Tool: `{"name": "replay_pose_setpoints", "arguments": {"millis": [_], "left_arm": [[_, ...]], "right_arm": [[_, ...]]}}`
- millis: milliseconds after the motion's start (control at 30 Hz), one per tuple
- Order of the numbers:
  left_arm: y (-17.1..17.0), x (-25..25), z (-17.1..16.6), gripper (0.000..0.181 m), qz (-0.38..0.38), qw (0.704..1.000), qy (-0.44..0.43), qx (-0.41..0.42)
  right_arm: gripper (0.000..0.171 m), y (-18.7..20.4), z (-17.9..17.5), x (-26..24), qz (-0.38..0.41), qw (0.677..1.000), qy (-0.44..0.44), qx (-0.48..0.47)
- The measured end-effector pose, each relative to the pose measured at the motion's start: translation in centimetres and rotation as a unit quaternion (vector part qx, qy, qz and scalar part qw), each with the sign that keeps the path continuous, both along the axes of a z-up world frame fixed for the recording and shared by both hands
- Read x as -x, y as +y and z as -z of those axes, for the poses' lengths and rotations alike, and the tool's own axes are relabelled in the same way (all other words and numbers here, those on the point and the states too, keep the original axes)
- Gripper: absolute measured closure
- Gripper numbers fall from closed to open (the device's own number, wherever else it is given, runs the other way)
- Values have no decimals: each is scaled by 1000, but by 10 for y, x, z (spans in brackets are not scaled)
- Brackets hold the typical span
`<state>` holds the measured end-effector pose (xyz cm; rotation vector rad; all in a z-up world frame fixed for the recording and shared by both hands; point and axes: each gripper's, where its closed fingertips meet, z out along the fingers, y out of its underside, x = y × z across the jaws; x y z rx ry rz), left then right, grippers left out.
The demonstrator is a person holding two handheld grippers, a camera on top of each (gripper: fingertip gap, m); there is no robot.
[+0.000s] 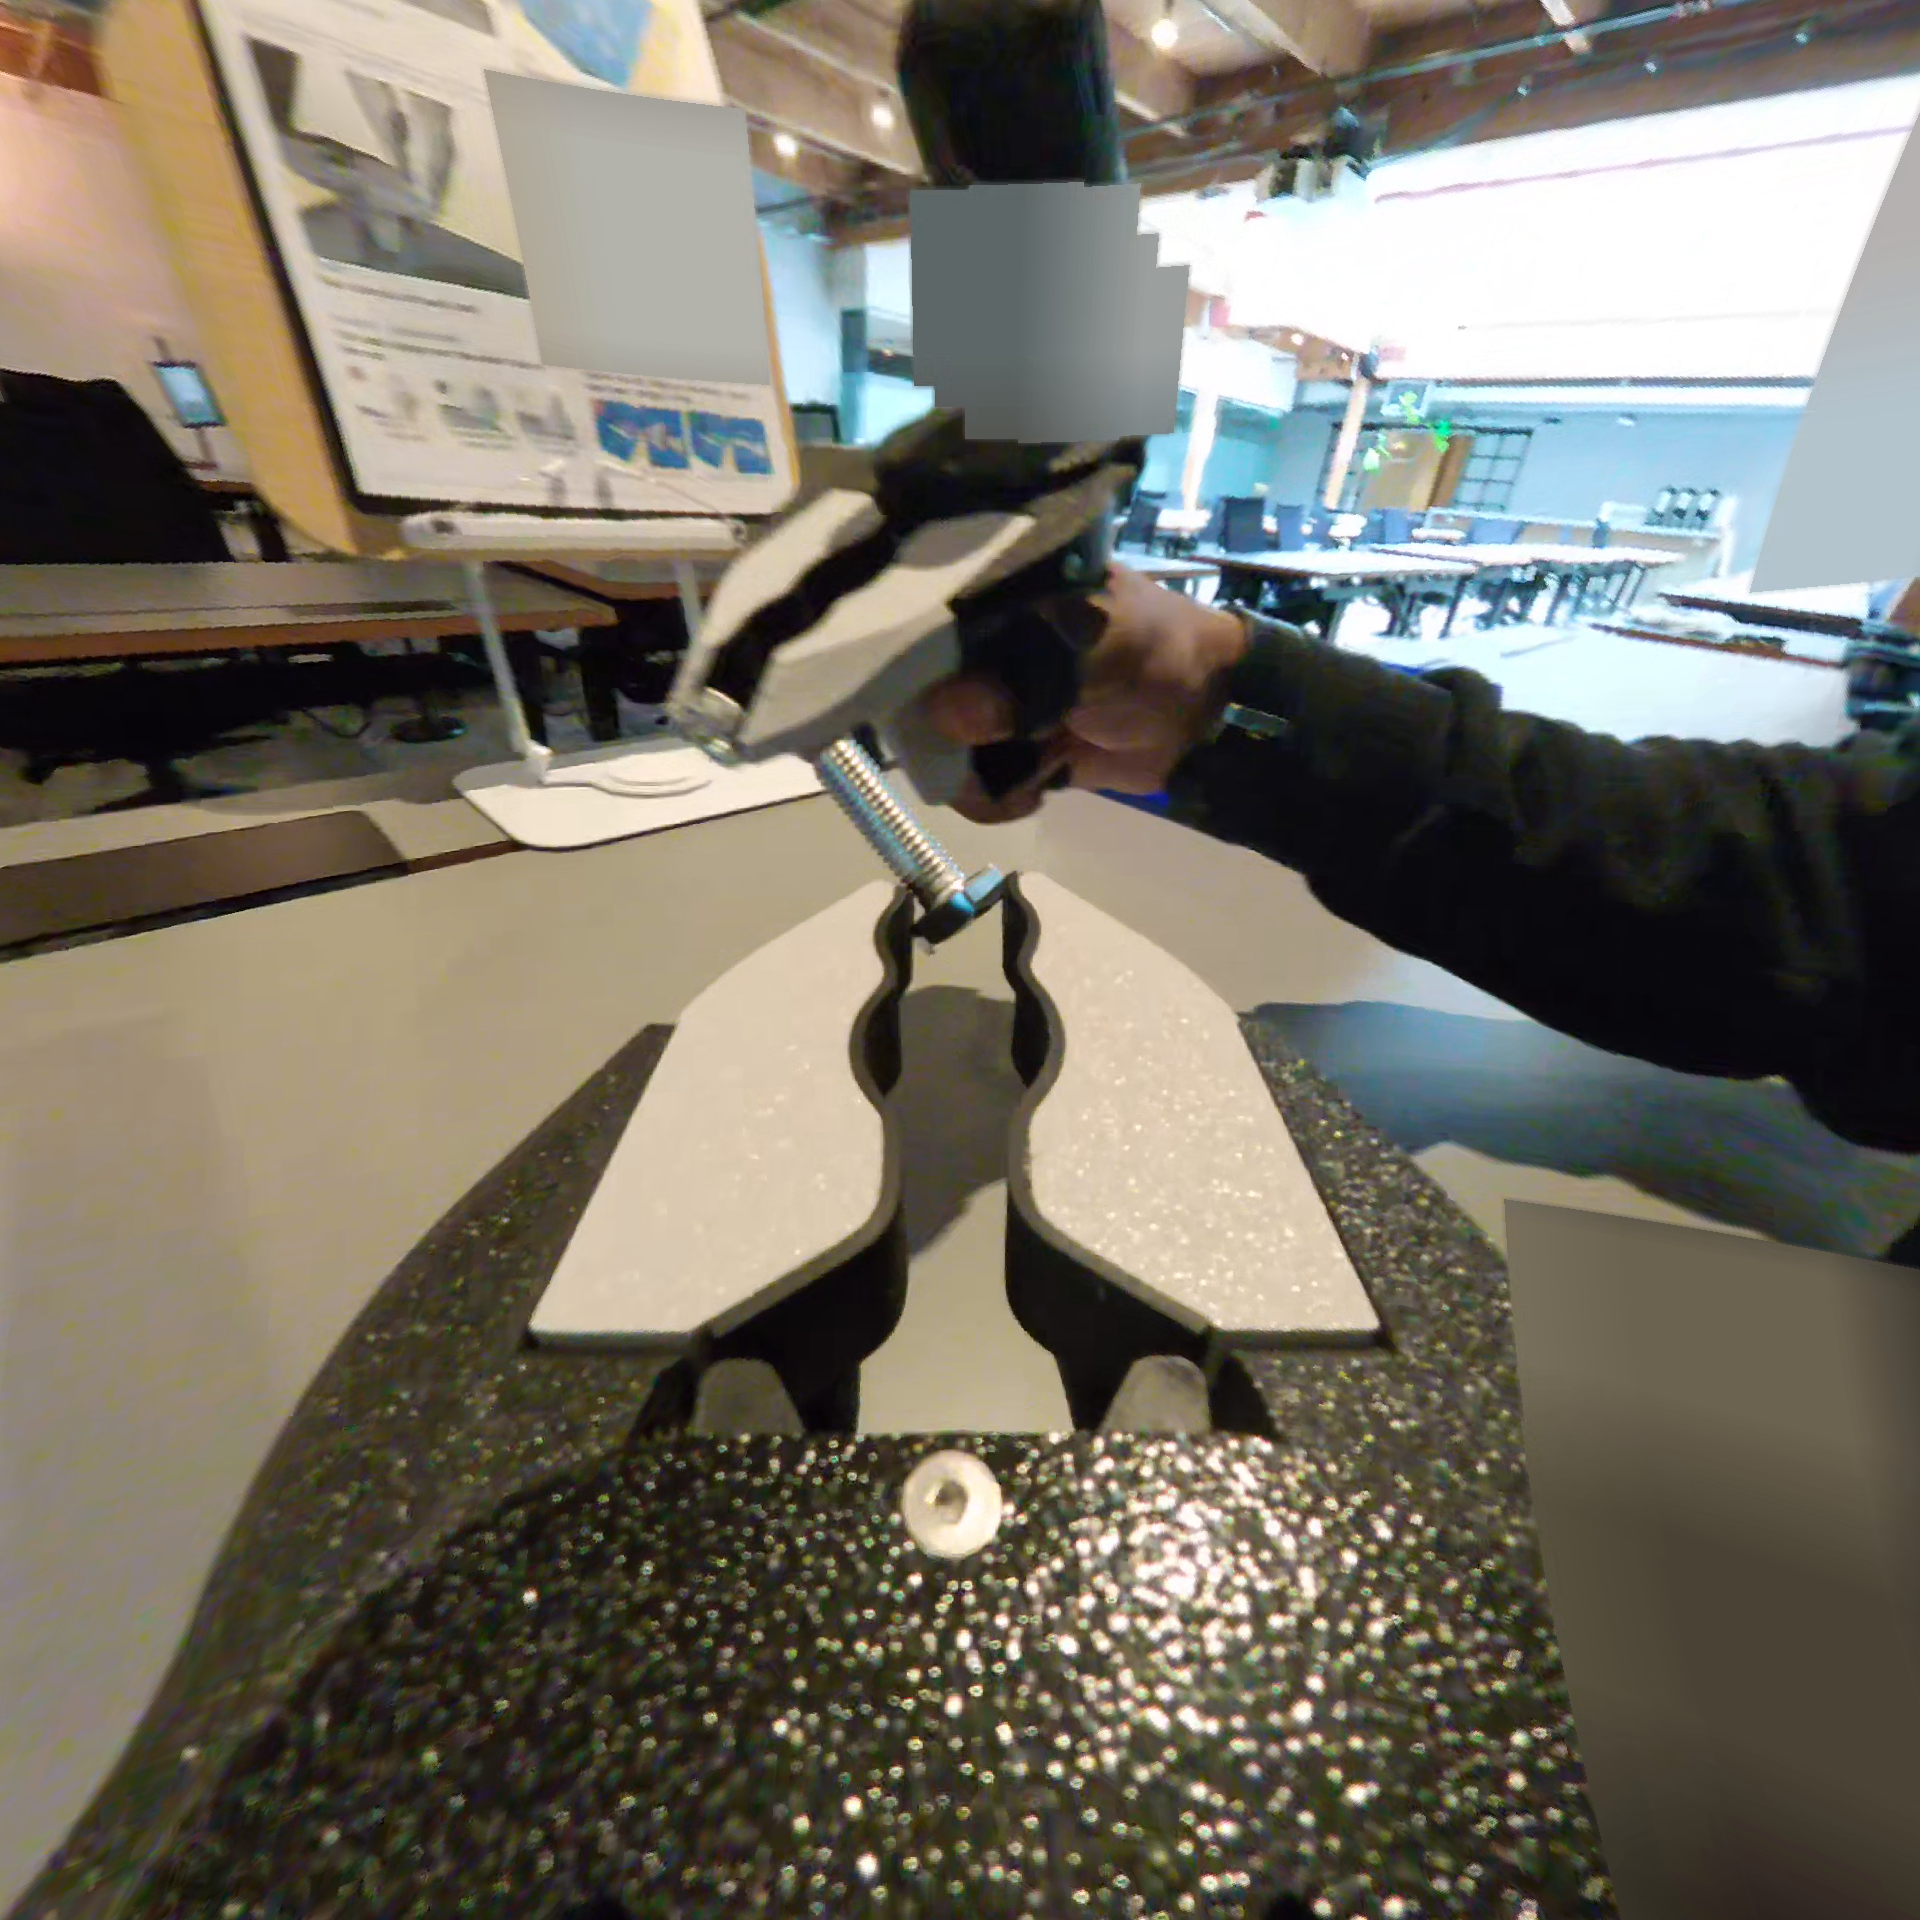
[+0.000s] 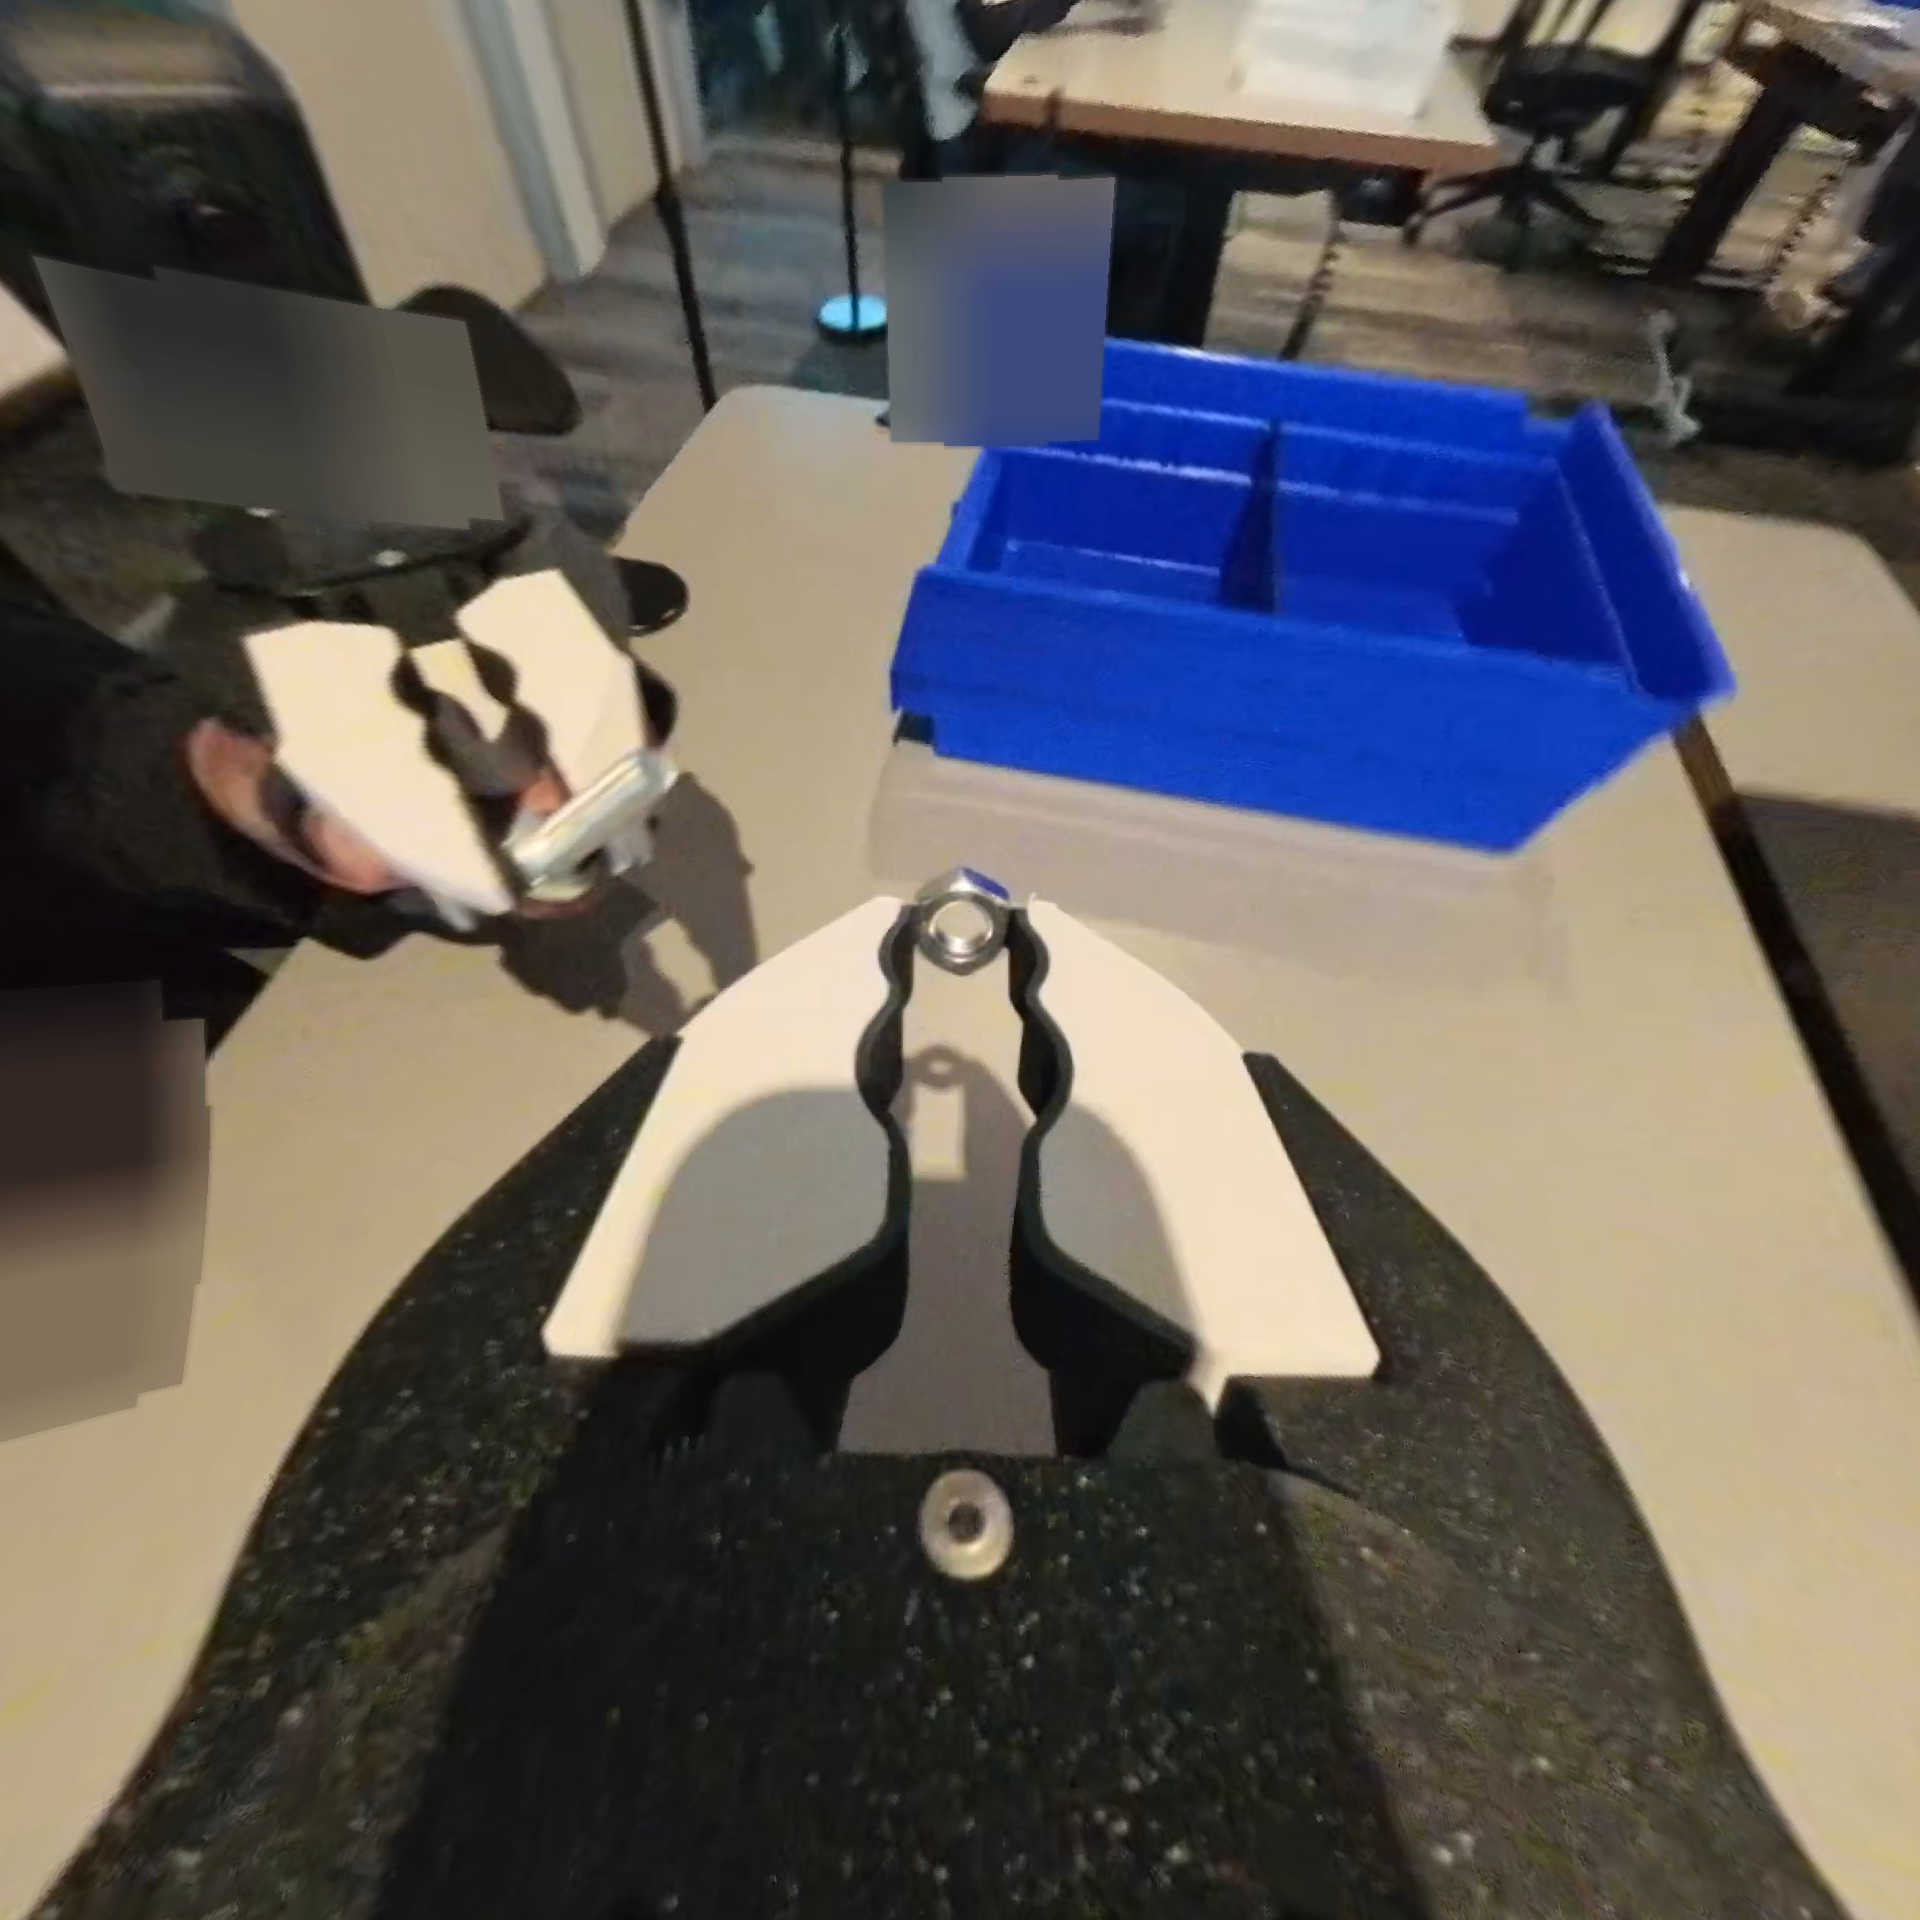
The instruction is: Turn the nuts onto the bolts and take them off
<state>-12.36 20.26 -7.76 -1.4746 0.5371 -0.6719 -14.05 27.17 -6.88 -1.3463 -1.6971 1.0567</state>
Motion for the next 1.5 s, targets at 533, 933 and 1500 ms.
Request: {"name": "replay_pose_setpoints", "arguments": {"millis": [533,933,1500], "left_arm": [[134,-148,23,165,195,973,115,-49],[100,-151,71,165,294,925,231,-59],[86,-160,89,165,334,904,260,-56]], "right_arm": [[154,18,67,-185,191,979,12,73],[154,24,85,-194,186,979,8,85],[154,22,82,-196,163,981,47,98]]}}
